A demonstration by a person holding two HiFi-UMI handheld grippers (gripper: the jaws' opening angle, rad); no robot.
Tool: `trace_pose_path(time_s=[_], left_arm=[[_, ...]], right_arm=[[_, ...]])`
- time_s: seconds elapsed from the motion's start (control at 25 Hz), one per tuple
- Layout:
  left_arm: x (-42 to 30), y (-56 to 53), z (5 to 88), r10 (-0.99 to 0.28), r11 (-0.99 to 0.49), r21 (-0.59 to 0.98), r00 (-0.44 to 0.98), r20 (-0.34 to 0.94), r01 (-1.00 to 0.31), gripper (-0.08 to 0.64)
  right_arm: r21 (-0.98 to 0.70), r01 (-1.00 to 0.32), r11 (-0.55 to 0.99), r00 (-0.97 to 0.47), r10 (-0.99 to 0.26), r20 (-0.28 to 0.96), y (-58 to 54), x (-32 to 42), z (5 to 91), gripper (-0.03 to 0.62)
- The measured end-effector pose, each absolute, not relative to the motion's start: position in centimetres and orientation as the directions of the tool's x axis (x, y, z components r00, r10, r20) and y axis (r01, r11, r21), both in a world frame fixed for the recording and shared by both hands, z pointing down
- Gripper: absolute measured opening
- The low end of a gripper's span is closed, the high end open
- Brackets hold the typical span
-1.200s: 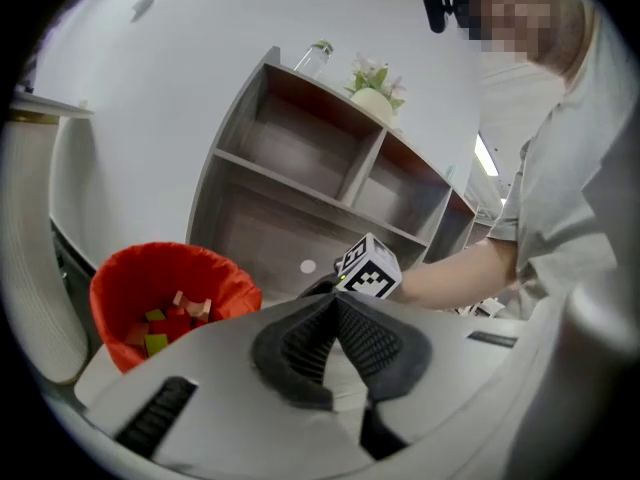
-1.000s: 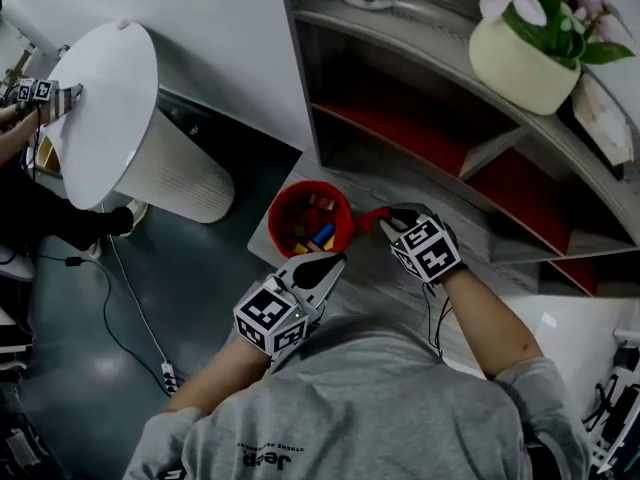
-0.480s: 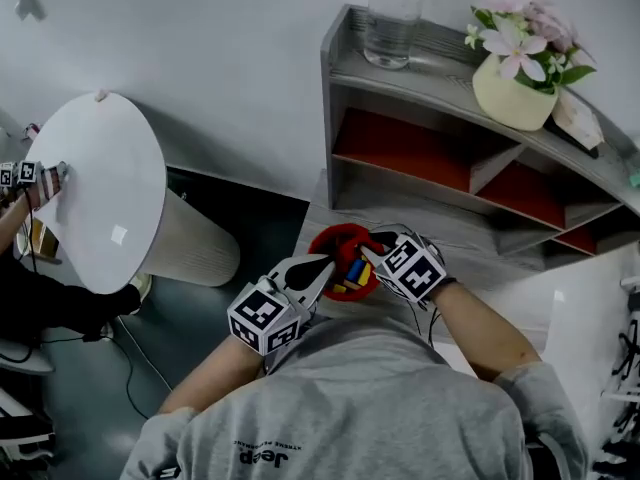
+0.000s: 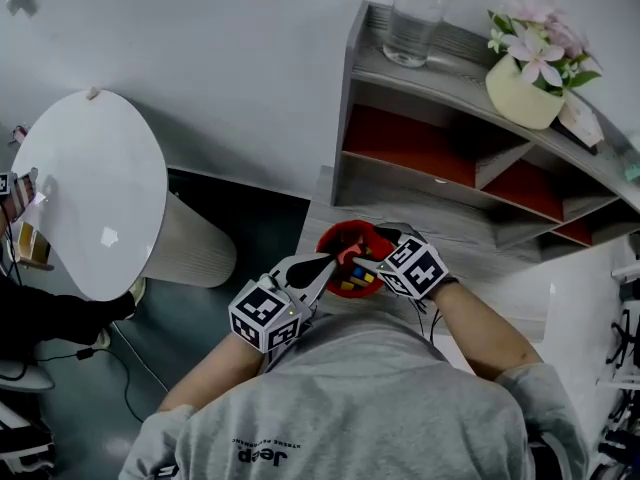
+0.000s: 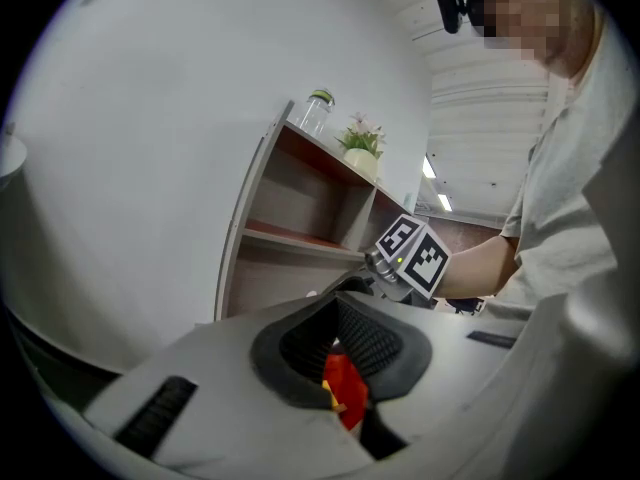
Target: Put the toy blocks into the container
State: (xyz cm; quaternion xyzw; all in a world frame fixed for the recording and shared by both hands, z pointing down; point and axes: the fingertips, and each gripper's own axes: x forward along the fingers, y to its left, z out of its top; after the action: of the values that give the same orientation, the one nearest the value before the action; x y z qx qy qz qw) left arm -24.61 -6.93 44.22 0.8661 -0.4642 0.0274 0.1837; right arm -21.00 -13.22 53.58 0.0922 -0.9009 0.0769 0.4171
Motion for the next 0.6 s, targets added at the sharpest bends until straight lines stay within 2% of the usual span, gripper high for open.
trace_pose_path(time_s=[0.48,0.6], left_arm=[[-22.9,-6.8,43.1,-0.771,-0.55,0.295,0.611,0.18,-0.781,0.011],[-22.2,-7.1,42.7,-0.771,-0.558,0.297,0.616,0.162,-0.775,0.011]], right_arm=[[-0.049,-0.309,0.95,-0.676,-0.184,0.713,-13.8,-17.7,50.3,0.336],[-0.071,-0.329,0.942,-0.706,-0.195,0.681,-13.9,-16.5,49.3,0.305]])
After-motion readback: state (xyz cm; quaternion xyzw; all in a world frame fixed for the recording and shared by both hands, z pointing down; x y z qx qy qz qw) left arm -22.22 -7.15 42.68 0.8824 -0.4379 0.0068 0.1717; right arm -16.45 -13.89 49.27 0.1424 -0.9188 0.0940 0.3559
